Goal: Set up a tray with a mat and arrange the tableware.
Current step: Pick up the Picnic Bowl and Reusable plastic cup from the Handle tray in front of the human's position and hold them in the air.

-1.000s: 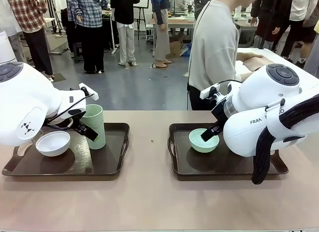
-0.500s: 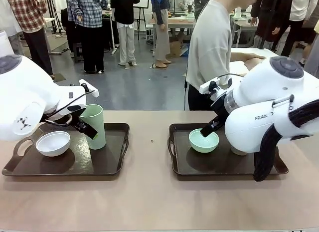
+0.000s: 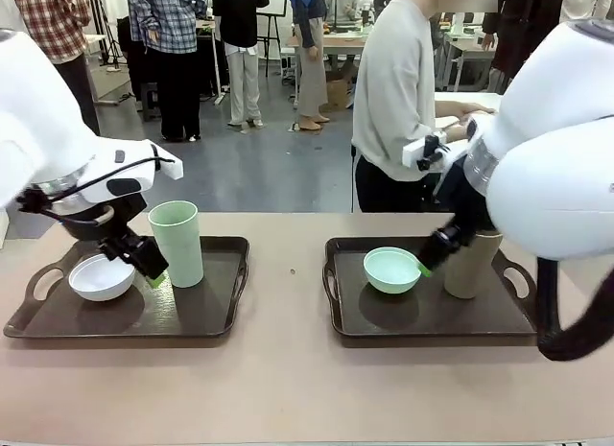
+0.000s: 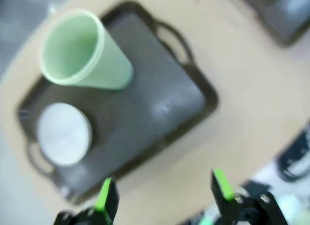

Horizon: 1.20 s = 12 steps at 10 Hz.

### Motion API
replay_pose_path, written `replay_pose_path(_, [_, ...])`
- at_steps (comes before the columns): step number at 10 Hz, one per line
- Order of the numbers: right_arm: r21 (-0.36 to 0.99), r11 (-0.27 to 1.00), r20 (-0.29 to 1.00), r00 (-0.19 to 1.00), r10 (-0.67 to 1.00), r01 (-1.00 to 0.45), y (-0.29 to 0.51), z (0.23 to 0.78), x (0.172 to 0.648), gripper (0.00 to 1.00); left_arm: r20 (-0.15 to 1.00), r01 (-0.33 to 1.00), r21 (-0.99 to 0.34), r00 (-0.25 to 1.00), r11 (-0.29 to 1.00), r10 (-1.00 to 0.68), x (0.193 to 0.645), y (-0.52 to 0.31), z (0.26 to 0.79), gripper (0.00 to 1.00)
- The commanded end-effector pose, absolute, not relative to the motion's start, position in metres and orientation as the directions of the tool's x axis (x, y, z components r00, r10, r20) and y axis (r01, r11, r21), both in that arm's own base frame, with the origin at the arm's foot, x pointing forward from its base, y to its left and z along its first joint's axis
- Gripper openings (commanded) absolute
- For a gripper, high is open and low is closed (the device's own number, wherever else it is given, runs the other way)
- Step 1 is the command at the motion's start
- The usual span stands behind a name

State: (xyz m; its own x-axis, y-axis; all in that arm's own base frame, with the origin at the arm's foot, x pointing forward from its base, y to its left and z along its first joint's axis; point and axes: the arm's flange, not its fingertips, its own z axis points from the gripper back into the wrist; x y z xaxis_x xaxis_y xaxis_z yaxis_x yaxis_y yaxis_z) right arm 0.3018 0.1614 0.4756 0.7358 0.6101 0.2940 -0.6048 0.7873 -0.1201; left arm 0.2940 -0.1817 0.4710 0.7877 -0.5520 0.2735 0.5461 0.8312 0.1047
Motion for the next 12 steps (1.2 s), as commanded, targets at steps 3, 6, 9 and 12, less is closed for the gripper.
replay_pose_path(3, [-0.097,0.813,0.169,0.796,0.582,-0.574,0.112,0.393,0.202,1.00,0.287,0.456,0.005,0.852,0.890,-0.438,0.256,-0.176,0.456,1.00])
replay_pose_path(6, [-0.072,0.802,0.149,0.789,0.596,-0.593,0.151,0.477,0.270,1.00,0.244,0.549,0.043,0.805,0.835,-0.541,0.269,-0.187,0.482,1.00])
replay_pose_path(9, [-0.019,0.837,0.112,0.831,0.545,-0.546,0.127,0.485,0.274,1.00,0.256,0.532,0.033,0.814,0.846,-0.521,0.275,-0.172,0.489,1.00])
replay_pose_path(12, [0.321,0.860,0.173,0.917,0.359,-0.397,0.021,0.511,0.293,1.00,0.293,0.498,-0.233,0.855,0.835,-0.428,0.290,-0.084,0.497,1.00])
